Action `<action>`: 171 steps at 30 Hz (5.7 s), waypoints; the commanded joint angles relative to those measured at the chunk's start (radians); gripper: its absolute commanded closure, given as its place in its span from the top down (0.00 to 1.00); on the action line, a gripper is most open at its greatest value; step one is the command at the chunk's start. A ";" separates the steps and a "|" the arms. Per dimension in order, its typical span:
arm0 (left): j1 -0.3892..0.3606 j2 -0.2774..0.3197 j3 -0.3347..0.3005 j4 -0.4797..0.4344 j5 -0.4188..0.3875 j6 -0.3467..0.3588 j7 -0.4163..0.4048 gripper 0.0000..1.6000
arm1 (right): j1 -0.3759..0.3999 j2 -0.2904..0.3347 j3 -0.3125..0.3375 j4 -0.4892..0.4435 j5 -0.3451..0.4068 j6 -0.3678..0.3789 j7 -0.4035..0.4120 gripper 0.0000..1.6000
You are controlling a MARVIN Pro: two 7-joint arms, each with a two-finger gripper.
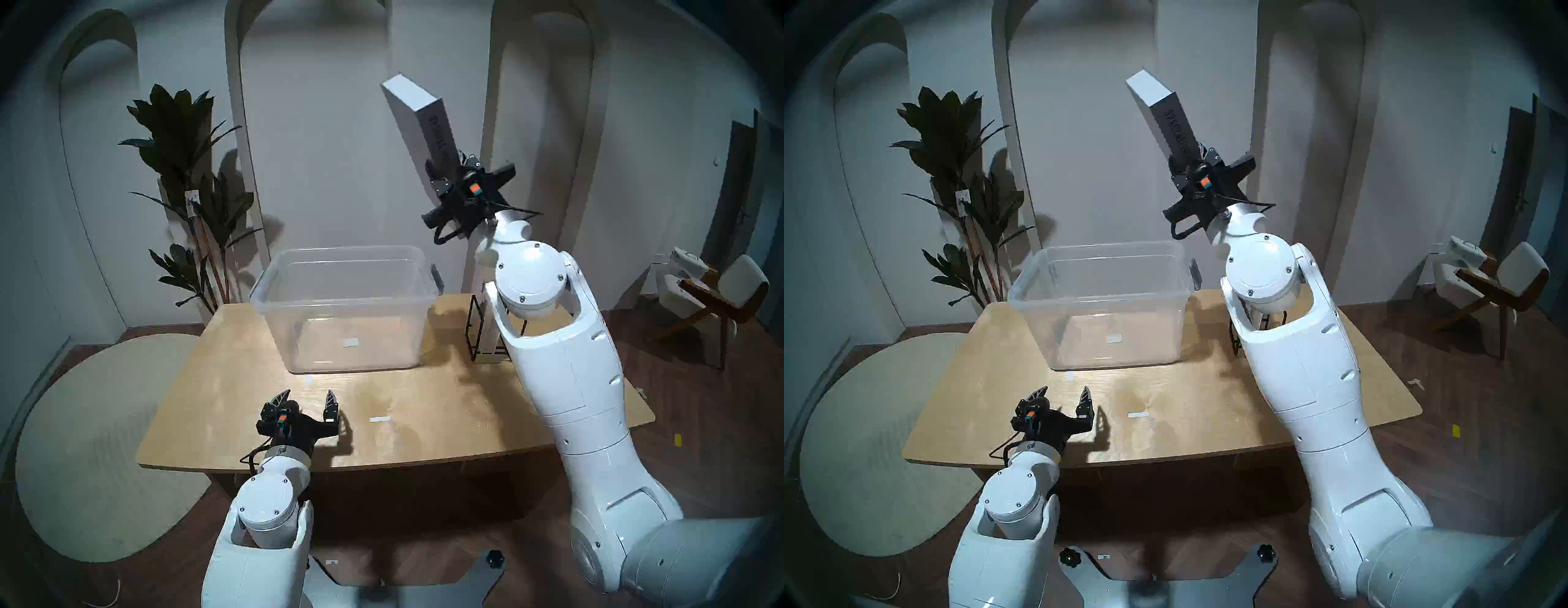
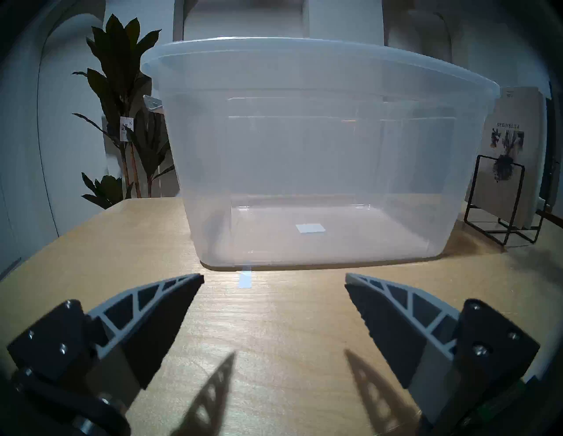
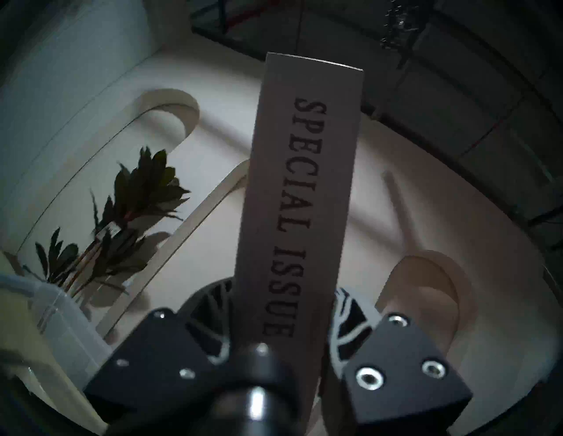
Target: Pack the books into the storage box
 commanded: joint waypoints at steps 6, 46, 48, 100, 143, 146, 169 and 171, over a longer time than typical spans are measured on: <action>-0.008 0.001 0.000 -0.022 -0.001 -0.005 0.002 1.00 | 0.152 -0.066 -0.074 0.071 -0.140 0.209 0.131 0.00; -0.006 0.001 0.000 -0.024 -0.001 -0.004 0.002 1.00 | 0.329 -0.194 -0.296 0.405 -0.275 0.333 0.218 0.00; -0.006 0.001 0.000 -0.025 -0.001 -0.004 0.002 1.00 | 0.328 -0.194 -0.299 0.407 -0.276 0.332 0.217 0.00; -0.008 0.001 0.000 -0.021 -0.001 -0.005 0.002 1.00 | 0.301 -0.260 -0.227 0.336 -0.216 0.357 0.133 1.00; -0.010 0.001 0.000 -0.017 0.000 -0.006 0.001 1.00 | -0.081 -0.065 0.355 -0.241 -0.046 0.368 -0.015 1.00; -0.010 0.001 0.000 -0.017 0.000 -0.006 0.001 1.00 | -0.129 -0.063 0.410 -0.291 -0.030 0.400 -0.001 1.00; -0.010 0.001 0.000 -0.016 0.000 -0.006 0.001 1.00 | -0.421 -0.088 0.813 -0.383 0.143 0.466 0.199 1.00; -0.011 0.001 -0.001 -0.014 0.000 -0.005 0.001 1.00 | -0.419 -0.084 0.832 -0.369 0.184 0.468 0.207 1.00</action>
